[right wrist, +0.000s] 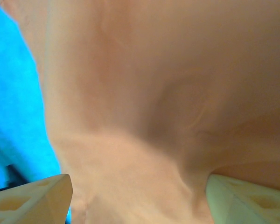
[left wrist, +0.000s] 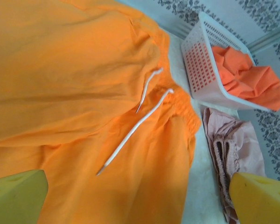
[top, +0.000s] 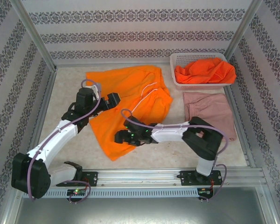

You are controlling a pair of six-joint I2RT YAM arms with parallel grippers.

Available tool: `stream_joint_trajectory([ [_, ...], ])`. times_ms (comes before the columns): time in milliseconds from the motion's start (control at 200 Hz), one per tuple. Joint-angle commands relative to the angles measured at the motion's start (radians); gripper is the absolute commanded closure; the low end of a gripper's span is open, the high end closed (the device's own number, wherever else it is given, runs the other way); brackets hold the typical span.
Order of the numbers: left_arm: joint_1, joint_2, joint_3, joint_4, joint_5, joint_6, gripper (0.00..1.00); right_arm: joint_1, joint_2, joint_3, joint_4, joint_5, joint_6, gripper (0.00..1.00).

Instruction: Fold and stack the shorts

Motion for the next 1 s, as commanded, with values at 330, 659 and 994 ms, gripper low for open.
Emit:
stream_joint_trajectory([
  [330, 0.241, -0.235, 0.044, -0.159, 0.099, -0.068, 0.0, 0.05, 0.163, 0.403, 0.317, -0.037, 0.26, 0.17],
  [659, 0.248, -0.262, -0.088, -0.099, 0.161, -0.171, 0.0, -0.195, -0.222, 0.131, 0.121, 0.105, 0.024, 0.11],
  [994, 0.246, -0.287, -0.31, -0.066, 0.163, -0.228, 0.0, -0.522, -0.124, 0.043, 0.043, -0.004, -0.132, 0.14],
])
